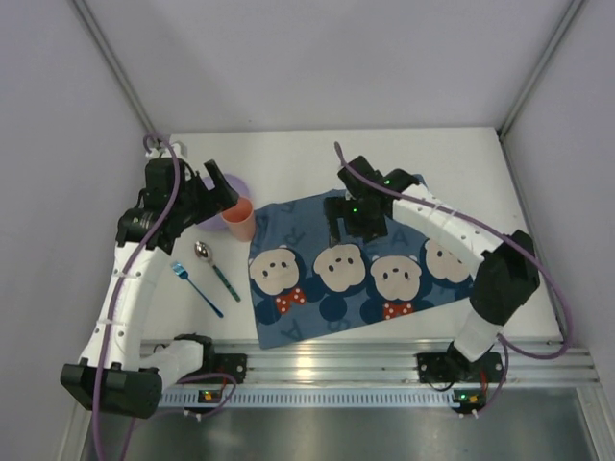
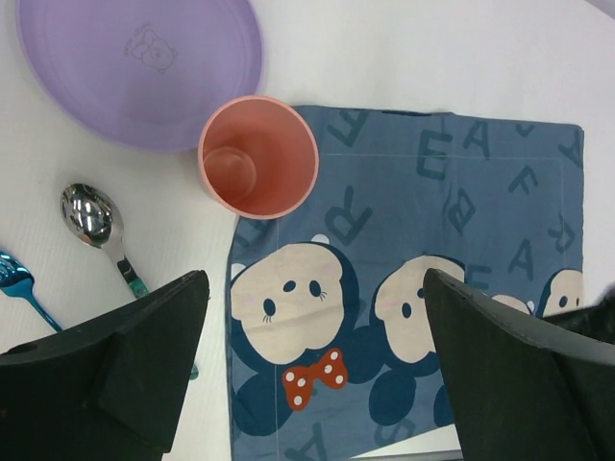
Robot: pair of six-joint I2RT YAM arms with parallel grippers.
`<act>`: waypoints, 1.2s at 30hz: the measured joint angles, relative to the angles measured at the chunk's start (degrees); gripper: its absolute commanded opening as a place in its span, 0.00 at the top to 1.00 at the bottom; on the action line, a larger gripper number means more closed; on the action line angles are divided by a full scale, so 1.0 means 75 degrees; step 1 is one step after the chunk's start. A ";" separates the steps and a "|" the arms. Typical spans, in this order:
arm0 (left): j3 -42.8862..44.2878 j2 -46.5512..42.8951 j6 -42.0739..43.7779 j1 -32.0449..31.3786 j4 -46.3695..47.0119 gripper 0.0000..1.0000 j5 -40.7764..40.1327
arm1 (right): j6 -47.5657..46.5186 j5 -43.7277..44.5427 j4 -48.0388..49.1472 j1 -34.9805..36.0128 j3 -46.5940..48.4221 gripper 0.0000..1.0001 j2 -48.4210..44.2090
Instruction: Set the dinner table for one person
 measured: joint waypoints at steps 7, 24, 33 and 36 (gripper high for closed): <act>-0.0038 0.0017 0.0023 -0.0131 -0.0064 0.02 0.0009 | -0.0236 -0.0233 0.0548 -0.2521 -0.0618 0.85 0.1772; 0.0058 0.0315 0.0283 -0.0239 -0.0466 0.01 -0.0181 | -0.0224 -0.0653 0.1609 -0.3899 -0.2008 1.00 0.1836; 0.0058 0.1081 0.0434 -0.0239 -0.0431 0.01 -0.0536 | -0.0035 -0.0562 0.1757 -0.4074 -0.2396 1.00 0.1533; 0.0058 0.1460 0.0458 -0.0239 -0.0385 0.02 -0.0650 | 0.0117 -0.0420 0.1757 -0.4016 -0.2448 1.00 0.1469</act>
